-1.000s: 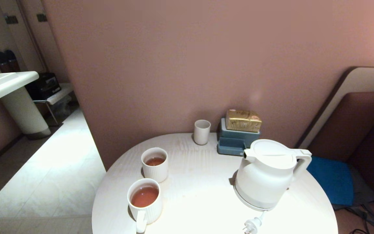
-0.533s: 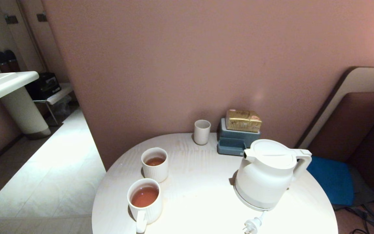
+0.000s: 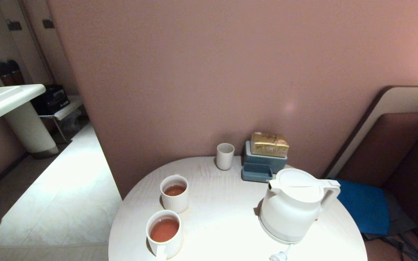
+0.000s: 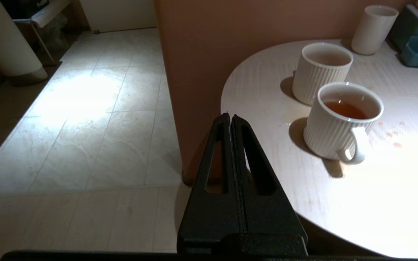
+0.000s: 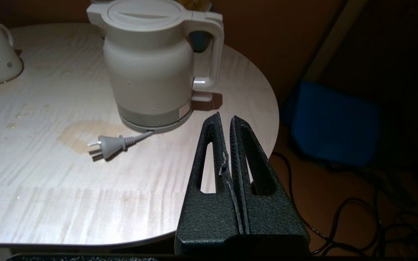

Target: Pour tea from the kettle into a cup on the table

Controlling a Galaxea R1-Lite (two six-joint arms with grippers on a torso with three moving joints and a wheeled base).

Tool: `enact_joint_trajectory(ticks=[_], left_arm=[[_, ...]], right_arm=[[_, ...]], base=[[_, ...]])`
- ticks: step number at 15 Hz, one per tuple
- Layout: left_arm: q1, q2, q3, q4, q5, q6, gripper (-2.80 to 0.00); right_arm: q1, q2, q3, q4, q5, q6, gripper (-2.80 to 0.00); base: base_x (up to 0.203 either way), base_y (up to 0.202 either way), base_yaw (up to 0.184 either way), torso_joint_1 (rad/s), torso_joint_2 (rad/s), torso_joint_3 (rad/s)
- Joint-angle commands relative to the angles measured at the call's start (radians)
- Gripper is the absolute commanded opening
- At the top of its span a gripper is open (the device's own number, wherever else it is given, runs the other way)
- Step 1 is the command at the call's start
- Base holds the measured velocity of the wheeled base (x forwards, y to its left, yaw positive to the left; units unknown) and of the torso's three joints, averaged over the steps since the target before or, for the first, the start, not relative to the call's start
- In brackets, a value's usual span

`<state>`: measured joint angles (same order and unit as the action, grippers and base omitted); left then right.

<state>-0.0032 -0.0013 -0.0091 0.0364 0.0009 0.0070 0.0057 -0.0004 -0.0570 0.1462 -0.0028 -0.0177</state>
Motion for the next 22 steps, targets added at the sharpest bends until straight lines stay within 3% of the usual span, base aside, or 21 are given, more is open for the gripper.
enact_joint_trajectory(ticks=[1,5,22], left_arm=[[0.000,0.001,0.000,0.000,0.001,0.001,-2.80],[0.000,0.001,0.000,-0.001,0.001,0.000,-2.80],[0.000,0.001,0.000,0.000,0.001,0.001,-2.80]], right_arm=[[0.000,0.000,0.000,0.001,0.000,-0.001,-2.80],[0.000,0.000,0.000,0.000,0.000,0.001,-2.80],[0.000,0.000,0.002,0.001,-0.002,-0.001,-2.80]], base=[[0.000,0.000,0.000,0.313,-0.61,-0.302],[0.000,0.000,0.000,0.190,-0.36,-0.178],[0.000,0.000,0.000,0.002,0.00,-0.002]])
